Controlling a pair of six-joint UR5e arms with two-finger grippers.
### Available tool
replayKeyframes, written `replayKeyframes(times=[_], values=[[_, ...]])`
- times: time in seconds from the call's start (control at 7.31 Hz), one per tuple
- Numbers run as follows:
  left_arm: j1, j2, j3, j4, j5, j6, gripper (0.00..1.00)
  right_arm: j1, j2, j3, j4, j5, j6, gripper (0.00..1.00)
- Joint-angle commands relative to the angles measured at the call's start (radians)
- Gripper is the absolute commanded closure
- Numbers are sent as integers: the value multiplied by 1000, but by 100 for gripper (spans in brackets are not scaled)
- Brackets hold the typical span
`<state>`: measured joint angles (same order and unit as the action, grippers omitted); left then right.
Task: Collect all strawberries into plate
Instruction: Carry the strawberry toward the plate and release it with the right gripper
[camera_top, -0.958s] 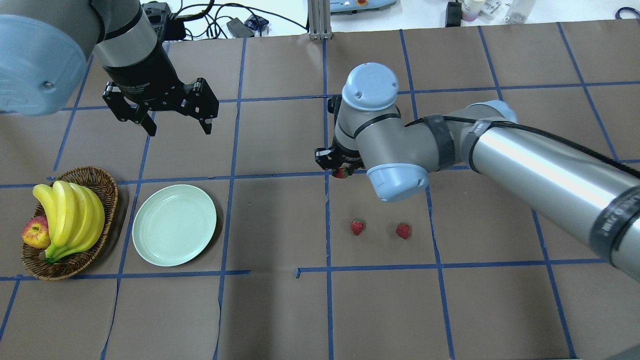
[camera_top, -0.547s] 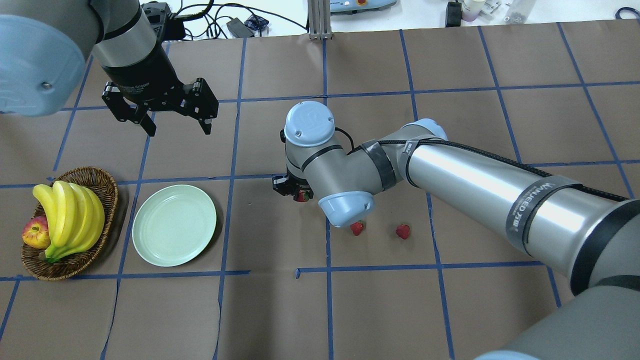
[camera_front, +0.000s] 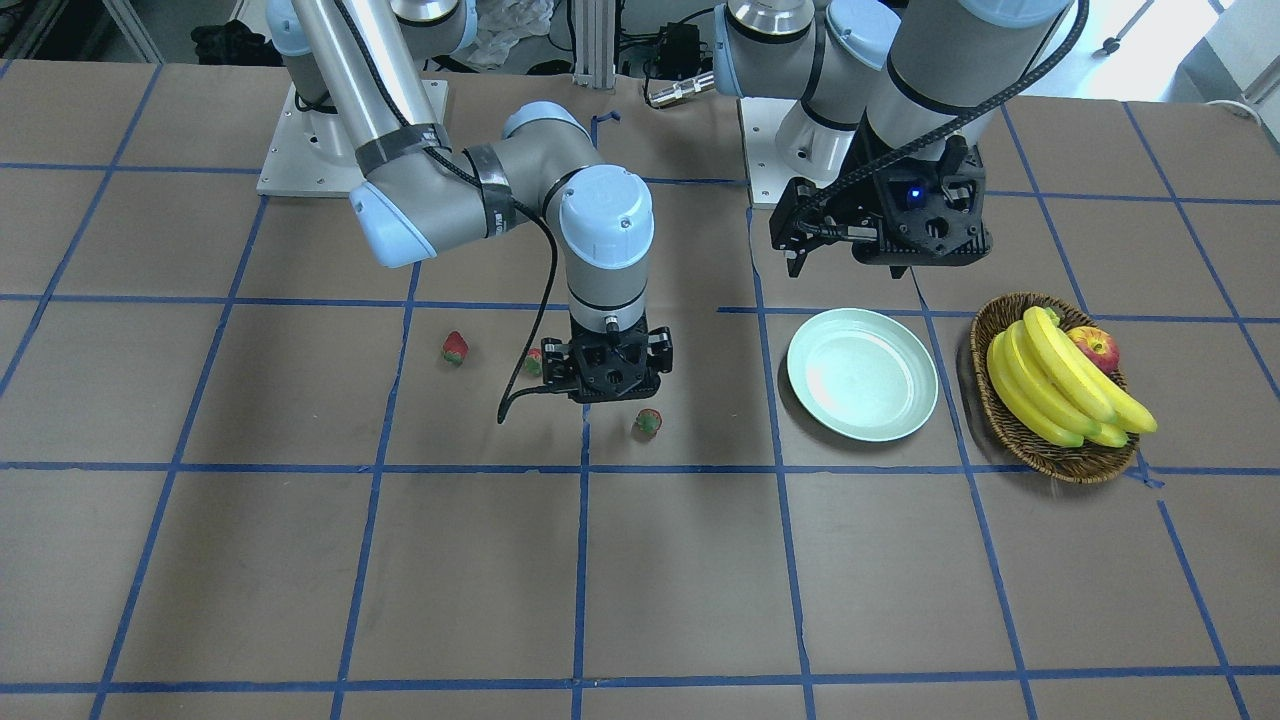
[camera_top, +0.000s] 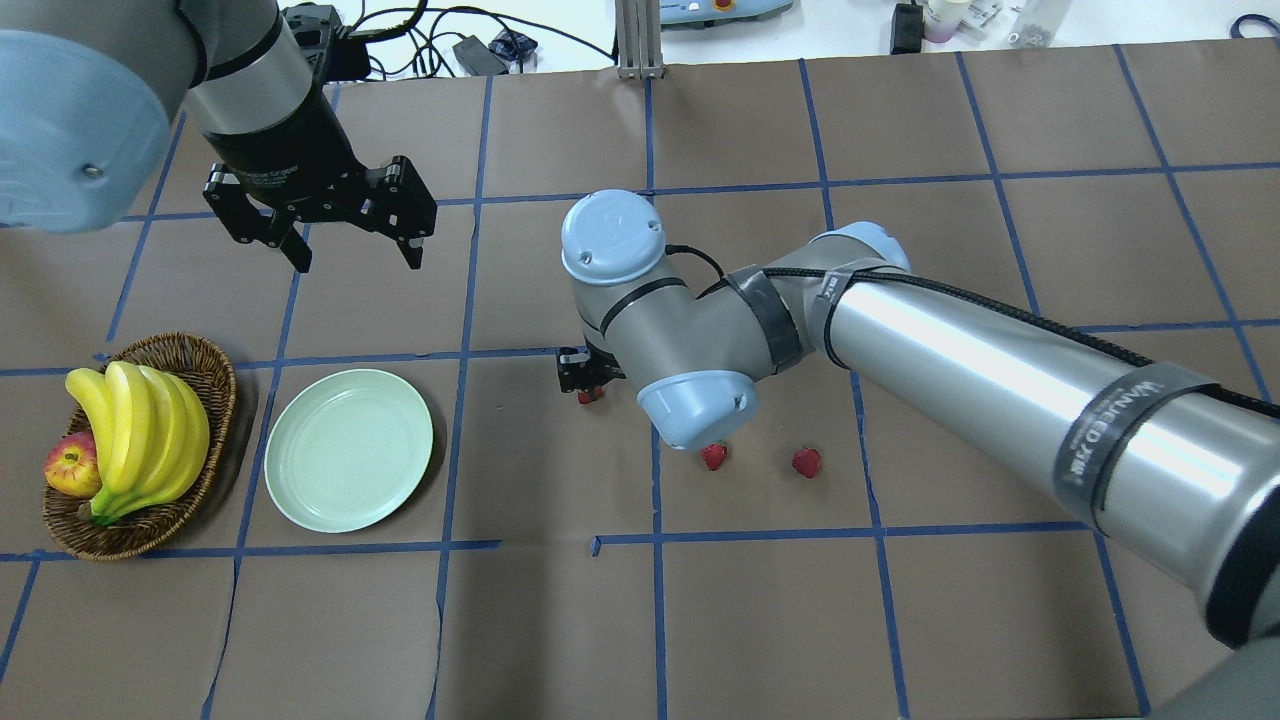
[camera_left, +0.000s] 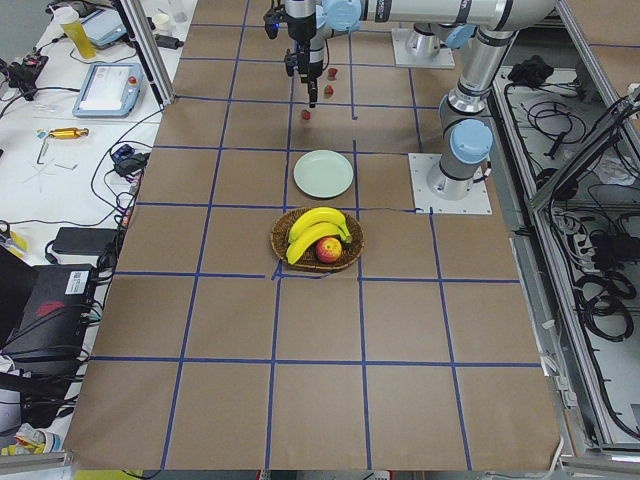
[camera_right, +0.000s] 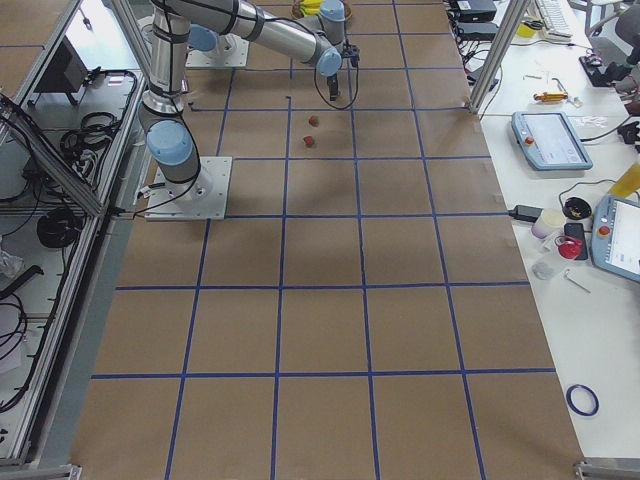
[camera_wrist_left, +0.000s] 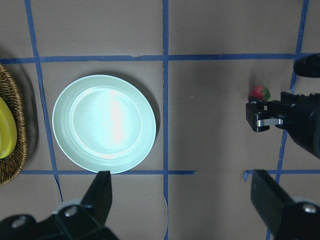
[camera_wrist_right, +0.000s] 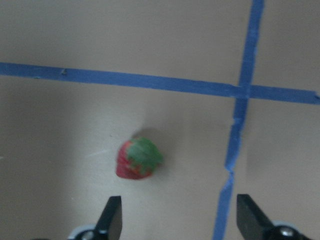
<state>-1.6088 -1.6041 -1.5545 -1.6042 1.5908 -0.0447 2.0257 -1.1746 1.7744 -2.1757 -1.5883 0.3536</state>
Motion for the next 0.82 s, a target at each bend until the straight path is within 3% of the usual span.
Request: replayKeyframes(times=[0.0,0.27,0.55,0.68], values=[[0,0,-1,1,0,-1,0,-163,-132,20,228,-59,-165,0],[0,-4,-1,1,0,-1,0,-266,-148,161,203,-64,-255,0],[0,-5,-1,3,0,-1,0,-271,-157,262,21,-78,-229,0],[0,-5,-1,3,0,-1,0,-271,-145,293,14,-67,-223,1]])
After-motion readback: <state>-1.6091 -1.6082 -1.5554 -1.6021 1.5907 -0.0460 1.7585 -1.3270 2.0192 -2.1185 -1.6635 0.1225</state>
